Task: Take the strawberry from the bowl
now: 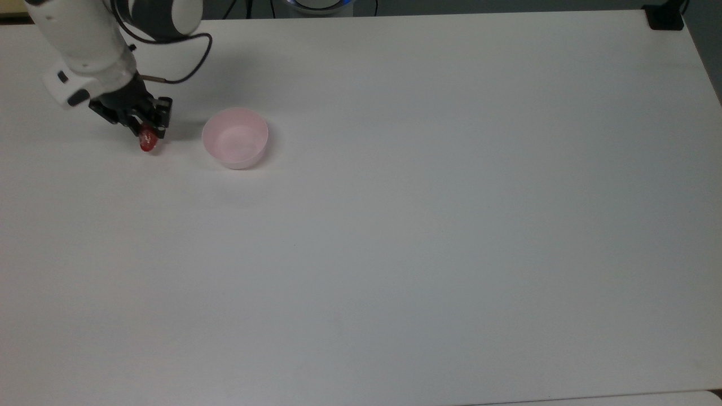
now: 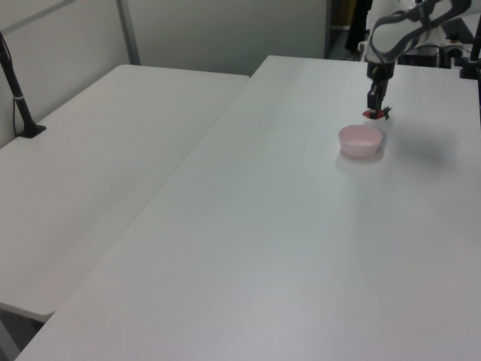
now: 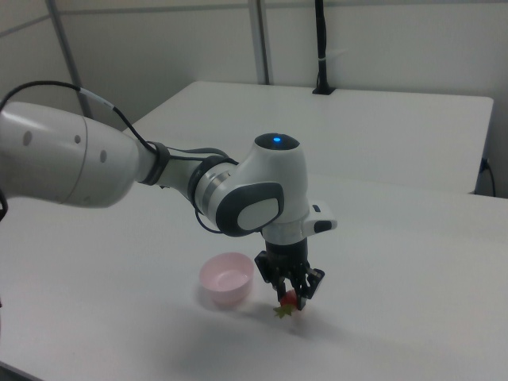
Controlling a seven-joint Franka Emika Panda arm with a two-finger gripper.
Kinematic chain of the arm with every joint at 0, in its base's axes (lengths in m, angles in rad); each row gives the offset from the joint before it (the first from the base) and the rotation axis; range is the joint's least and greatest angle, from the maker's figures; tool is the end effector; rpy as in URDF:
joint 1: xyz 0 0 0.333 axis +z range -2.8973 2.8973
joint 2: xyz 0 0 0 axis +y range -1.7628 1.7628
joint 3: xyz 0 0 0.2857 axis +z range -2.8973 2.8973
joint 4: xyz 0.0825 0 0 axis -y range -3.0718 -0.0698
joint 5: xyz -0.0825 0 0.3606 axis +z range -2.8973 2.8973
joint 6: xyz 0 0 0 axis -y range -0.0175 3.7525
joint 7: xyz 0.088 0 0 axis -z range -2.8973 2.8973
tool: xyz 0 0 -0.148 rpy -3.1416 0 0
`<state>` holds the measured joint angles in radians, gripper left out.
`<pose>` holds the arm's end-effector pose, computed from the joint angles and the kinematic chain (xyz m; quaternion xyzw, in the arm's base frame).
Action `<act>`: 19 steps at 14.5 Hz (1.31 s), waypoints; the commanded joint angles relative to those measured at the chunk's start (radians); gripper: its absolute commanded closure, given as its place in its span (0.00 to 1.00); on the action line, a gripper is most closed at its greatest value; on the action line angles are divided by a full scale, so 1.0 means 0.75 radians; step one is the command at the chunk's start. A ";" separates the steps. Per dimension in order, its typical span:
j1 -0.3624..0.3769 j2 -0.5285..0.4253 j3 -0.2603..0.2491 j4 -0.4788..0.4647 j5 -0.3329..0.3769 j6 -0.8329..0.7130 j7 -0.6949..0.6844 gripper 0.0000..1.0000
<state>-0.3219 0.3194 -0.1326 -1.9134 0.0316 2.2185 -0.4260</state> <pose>0.5309 -0.2555 0.2740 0.9997 -0.0207 -0.0086 0.0051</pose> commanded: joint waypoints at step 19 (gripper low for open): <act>0.392 -0.571 -0.005 0.220 0.044 -0.790 0.623 0.00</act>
<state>-0.0911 -0.0961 -0.1183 -1.7394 0.0496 1.6401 -0.0289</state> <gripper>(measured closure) 0.000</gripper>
